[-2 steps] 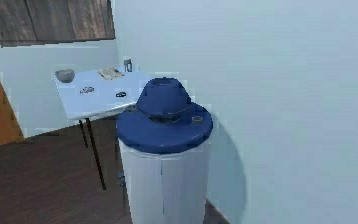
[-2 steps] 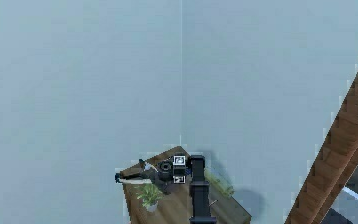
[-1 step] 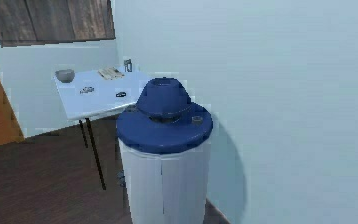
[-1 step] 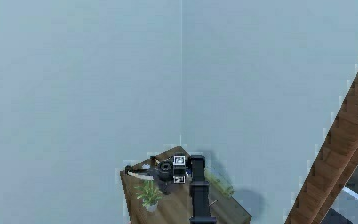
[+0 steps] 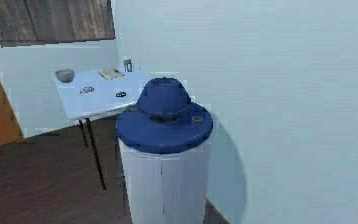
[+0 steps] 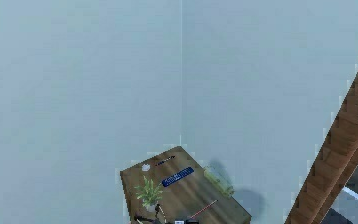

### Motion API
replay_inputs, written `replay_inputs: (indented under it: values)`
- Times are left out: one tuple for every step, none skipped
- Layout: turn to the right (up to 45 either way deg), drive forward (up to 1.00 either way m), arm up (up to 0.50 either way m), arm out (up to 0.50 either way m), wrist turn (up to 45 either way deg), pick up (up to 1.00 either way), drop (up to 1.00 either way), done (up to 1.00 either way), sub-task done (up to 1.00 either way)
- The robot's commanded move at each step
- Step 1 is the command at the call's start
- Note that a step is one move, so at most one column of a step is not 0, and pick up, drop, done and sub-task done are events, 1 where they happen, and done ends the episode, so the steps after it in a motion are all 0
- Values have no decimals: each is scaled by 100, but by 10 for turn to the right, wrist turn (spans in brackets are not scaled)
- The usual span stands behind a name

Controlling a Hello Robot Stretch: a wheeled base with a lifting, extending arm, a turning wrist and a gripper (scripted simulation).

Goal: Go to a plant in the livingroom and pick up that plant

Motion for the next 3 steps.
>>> replay_inputs:
  values:
    - [0, 0, 0, 0, 0, 100, 0, 0, 0]
    - [0, 0, 10, 0, 0, 0, 0, 0, 0]
    - [0, 0, 0, 0, 0, 0, 0, 100, 0]
